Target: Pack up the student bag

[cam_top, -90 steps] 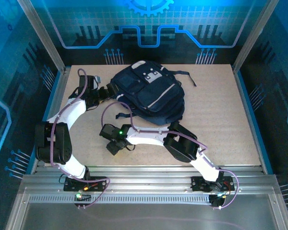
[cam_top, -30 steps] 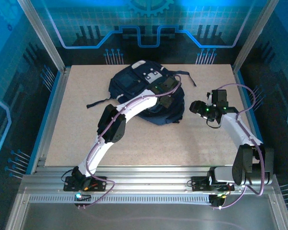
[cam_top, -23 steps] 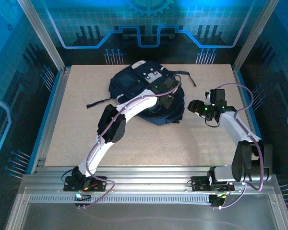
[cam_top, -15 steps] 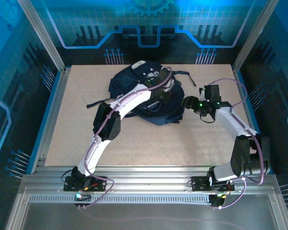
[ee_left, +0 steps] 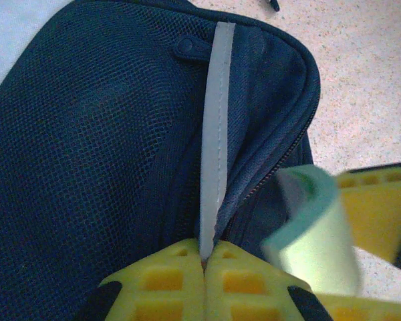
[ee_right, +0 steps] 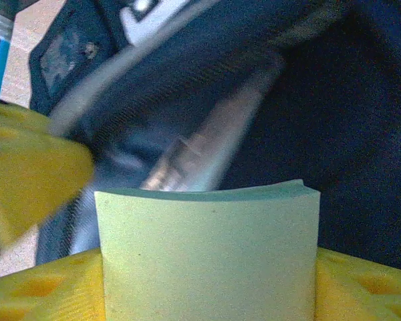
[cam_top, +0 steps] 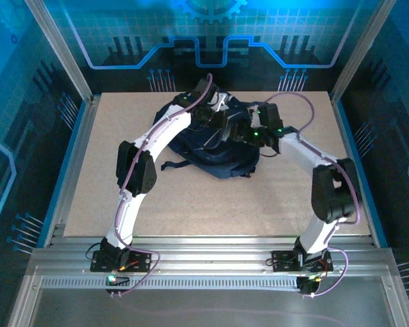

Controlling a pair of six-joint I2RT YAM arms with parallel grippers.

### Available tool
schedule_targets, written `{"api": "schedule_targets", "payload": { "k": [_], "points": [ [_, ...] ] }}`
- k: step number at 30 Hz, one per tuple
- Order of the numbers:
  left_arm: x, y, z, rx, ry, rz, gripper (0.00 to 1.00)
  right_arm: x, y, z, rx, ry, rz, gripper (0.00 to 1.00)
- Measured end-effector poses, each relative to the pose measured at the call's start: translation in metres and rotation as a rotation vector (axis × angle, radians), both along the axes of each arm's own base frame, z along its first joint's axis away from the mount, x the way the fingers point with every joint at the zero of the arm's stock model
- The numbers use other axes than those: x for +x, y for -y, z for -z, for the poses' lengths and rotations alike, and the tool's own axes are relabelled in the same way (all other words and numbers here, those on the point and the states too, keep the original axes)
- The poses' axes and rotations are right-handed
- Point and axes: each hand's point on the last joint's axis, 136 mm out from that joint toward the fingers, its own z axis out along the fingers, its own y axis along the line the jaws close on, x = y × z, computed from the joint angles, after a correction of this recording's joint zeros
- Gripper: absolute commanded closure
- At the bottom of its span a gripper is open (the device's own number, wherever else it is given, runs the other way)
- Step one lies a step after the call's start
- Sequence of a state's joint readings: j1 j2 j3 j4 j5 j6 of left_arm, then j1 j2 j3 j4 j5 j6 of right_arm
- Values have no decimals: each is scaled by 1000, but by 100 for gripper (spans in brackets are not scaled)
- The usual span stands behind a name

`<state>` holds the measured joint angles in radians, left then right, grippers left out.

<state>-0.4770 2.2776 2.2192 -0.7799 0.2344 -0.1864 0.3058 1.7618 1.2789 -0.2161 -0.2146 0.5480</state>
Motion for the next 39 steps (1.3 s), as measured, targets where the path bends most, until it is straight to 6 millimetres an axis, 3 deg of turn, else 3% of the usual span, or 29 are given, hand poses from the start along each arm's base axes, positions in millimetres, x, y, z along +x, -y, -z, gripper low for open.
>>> {"api": "schedule_targets", "payload": {
  "k": [4,7,11,17,21,24,27,30,34,37,39],
  "points": [
    [7,-18,0,-1,-17,-31,100,14,-15,3,-41,1,-25,0],
    [9,-26,-4,-12,-23,-39,100,17,-18,5,-35,5,-35,0],
    [9,-26,-7,-18,-19,-39,100,18,-17,6,-14,2,-41,4],
    [7,-23,-8,-43,-38,-44,100,-4,-8,32,-34,-45,-38,32],
    [7,-21,-10,-61,-45,-51,100,-9,-2,28,-53,-27,-24,43],
    [6,-19,-11,-73,-52,-49,100,-1,-4,24,-43,2,-19,51],
    [5,-15,-12,-82,-51,-43,100,25,-16,22,-20,24,-19,59],
    [1,-8,-13,-87,-51,-32,100,42,-27,27,5,40,-13,61],
    [-4,0,-14,-89,-56,-28,100,46,-34,37,21,24,-2,61],
    [-4,0,-18,-88,-41,-35,100,57,-38,44,23,13,7,52],
    [0,-1,-21,-90,-24,-51,100,68,-39,47,11,8,18,40]
  ]
}}
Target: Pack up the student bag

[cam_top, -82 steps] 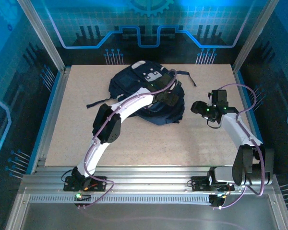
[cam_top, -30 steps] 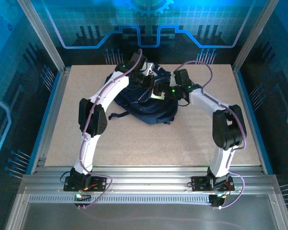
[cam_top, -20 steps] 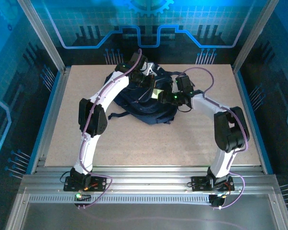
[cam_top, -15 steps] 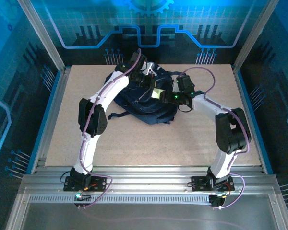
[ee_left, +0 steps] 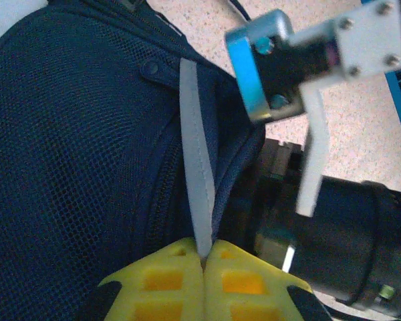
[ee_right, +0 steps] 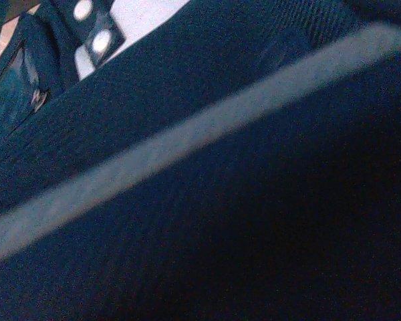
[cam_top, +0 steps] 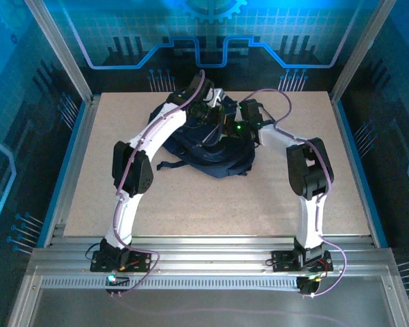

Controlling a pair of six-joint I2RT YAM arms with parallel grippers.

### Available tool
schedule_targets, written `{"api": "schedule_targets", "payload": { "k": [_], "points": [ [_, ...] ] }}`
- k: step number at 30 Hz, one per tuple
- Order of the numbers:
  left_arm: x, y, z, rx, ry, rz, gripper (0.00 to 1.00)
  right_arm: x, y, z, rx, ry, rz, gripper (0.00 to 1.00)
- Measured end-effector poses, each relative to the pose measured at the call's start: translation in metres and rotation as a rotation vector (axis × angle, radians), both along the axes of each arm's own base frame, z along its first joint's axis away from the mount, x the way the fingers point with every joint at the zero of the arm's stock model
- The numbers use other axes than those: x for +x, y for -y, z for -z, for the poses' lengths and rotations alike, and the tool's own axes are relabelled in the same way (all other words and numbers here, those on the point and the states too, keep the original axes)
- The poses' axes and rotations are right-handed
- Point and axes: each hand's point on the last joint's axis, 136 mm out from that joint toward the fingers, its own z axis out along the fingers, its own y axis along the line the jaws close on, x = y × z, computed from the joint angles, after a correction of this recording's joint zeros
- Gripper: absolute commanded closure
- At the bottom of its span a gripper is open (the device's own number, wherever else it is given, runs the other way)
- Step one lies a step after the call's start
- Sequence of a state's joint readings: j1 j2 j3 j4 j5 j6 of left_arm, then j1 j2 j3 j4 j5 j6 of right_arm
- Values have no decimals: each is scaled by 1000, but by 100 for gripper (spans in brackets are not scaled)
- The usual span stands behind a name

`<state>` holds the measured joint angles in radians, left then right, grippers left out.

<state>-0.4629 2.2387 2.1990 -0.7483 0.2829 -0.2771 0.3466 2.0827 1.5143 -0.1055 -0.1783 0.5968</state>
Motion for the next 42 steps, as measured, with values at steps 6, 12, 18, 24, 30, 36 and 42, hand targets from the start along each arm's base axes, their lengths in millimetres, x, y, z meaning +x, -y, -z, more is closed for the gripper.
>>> {"api": "schedule_targets", "payload": {
  "k": [6,12,18,24,30,36,42],
  "points": [
    [2,-1,-7,-7,12,-15,100,7,7,7,-124,-4,50,26],
    [3,-3,-33,1,28,-27,100,11,9,-9,-259,43,77,29],
    [0,3,-26,2,2,-10,100,7,23,-3,-338,40,110,33],
    [-1,6,-28,-1,8,-6,100,6,34,-6,-410,39,147,32],
    [-1,9,-30,-22,1,-13,100,4,37,-8,-403,5,149,21],
    [-6,21,-25,-24,-7,10,100,-3,39,3,-133,-31,110,16],
    [-18,47,-5,-23,4,54,100,-33,59,7,73,-81,73,14]
  ]
}}
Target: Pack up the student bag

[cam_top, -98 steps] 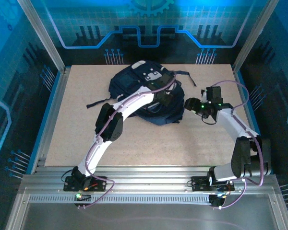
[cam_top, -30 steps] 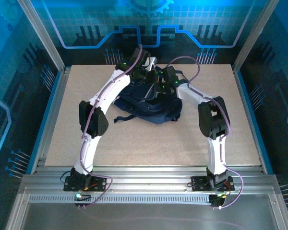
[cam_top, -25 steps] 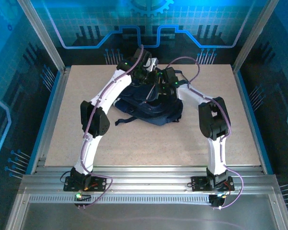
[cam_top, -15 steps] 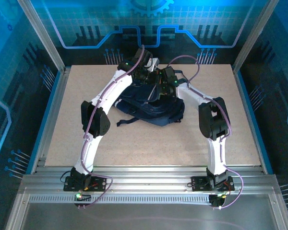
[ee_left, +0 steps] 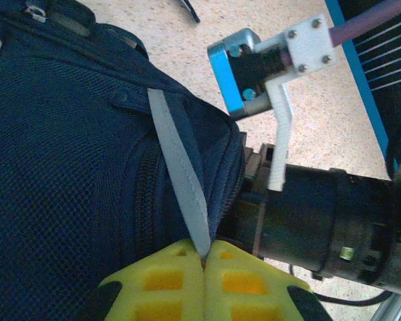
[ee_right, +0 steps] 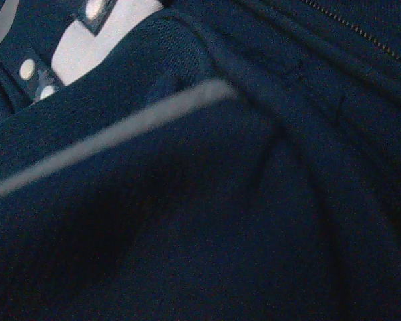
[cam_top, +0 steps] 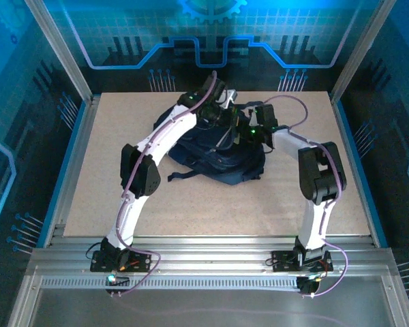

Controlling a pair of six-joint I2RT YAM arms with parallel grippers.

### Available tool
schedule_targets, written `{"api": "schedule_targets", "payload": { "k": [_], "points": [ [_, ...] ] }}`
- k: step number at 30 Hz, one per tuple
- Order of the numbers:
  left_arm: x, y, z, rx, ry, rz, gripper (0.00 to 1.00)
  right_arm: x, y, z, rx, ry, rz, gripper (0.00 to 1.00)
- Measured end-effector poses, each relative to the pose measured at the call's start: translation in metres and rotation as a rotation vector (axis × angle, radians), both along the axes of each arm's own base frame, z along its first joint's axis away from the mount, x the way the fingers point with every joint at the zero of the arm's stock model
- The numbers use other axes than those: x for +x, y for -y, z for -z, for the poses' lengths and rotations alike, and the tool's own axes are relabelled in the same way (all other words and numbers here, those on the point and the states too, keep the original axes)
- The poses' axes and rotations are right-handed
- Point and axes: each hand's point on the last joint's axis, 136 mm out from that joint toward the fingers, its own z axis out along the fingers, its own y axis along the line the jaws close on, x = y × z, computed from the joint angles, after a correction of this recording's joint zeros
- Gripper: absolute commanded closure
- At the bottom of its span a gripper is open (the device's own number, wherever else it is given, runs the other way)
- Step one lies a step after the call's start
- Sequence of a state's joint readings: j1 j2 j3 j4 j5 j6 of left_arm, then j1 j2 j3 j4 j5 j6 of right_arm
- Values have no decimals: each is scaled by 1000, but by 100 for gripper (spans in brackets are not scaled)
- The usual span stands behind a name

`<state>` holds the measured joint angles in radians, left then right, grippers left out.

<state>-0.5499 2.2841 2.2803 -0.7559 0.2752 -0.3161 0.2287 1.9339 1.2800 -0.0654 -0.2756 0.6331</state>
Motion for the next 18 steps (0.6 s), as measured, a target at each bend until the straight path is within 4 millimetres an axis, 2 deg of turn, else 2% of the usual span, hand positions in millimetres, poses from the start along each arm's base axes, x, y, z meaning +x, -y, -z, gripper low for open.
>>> {"api": "schedule_targets", "payload": {
  "k": [4,8,12,16,17,18],
  "points": [
    [-10,14,10,-39,-2,26,100,-26,23,2,18,-45,20,13],
    [-13,16,20,-56,-5,16,100,-49,41,-19,11,-36,31,17],
    [-15,17,38,-63,-26,1,100,-56,41,-44,17,24,5,34],
    [-20,19,58,-76,-59,-11,100,-55,38,-36,28,6,-2,47],
    [-21,19,62,-77,-65,-12,89,-55,37,-30,26,-7,-1,49],
    [-21,19,64,-78,-67,-12,69,-56,37,-26,24,-19,1,50]
  ]
}}
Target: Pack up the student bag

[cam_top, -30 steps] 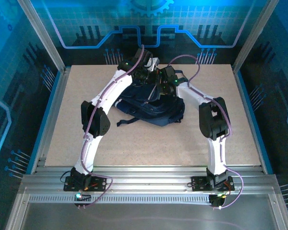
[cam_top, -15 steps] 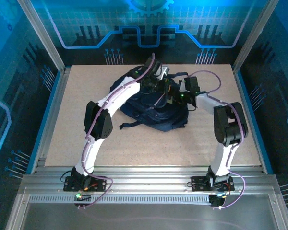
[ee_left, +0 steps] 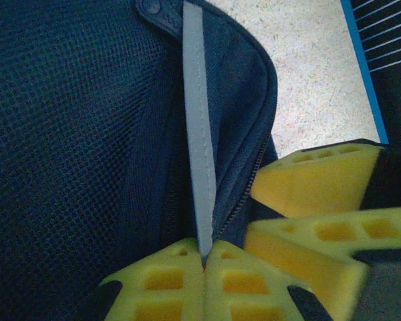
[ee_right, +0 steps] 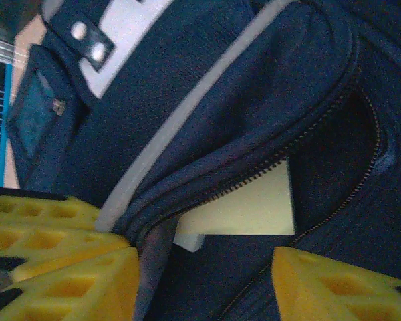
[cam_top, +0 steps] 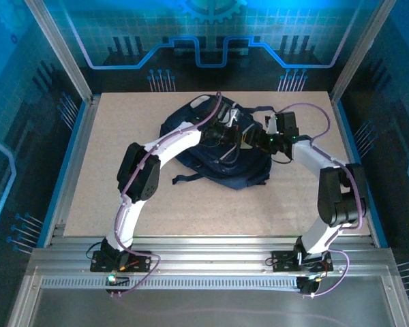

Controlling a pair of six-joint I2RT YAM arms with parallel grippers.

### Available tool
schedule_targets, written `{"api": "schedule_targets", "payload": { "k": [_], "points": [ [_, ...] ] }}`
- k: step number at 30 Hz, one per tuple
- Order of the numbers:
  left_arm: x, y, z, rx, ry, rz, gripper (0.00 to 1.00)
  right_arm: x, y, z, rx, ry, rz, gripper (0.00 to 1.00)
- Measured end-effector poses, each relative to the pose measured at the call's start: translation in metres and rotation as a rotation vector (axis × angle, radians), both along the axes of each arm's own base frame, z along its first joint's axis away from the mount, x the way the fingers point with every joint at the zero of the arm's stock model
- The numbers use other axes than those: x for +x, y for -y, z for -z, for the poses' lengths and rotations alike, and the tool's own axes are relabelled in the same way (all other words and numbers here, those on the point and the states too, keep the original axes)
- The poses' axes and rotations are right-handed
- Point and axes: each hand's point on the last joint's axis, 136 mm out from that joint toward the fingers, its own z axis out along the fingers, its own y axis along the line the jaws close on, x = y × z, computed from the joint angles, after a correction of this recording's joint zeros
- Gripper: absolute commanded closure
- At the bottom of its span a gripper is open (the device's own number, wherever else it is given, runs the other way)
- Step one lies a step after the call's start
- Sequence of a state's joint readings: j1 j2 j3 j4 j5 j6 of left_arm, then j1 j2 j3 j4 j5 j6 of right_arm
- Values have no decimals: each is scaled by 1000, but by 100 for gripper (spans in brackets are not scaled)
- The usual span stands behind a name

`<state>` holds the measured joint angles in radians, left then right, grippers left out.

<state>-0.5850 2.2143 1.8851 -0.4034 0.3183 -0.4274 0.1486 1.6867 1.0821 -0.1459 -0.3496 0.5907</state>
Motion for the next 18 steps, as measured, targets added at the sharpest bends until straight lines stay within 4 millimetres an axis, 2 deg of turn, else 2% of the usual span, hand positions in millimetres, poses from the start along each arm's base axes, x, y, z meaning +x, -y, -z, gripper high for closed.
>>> {"api": "schedule_targets", "payload": {
  "k": [1,2,3,4,7,12,15,18],
  "points": [
    [0,1,1,-6,-3,-3,45,-1,-1,6,-1,-15,1,50],
    [-1,0,3,0,-6,-9,26,-3,0,9,-6,-25,4,49],
    [-1,-1,5,4,-10,-12,11,-5,2,11,-12,-28,10,48],
    [-1,-3,7,9,-15,-18,1,-6,5,11,-25,-31,23,46],
    [-4,-9,8,10,-20,-28,1,-18,18,6,-81,-34,65,41],
    [-14,-28,-23,-13,46,-81,1,-58,31,-27,-179,16,102,35],
    [-16,-54,-41,-61,70,-148,1,-80,26,-40,-221,33,95,35],
    [-15,-88,-47,-93,76,-228,1,-96,6,-41,-253,33,53,35]
  ]
}}
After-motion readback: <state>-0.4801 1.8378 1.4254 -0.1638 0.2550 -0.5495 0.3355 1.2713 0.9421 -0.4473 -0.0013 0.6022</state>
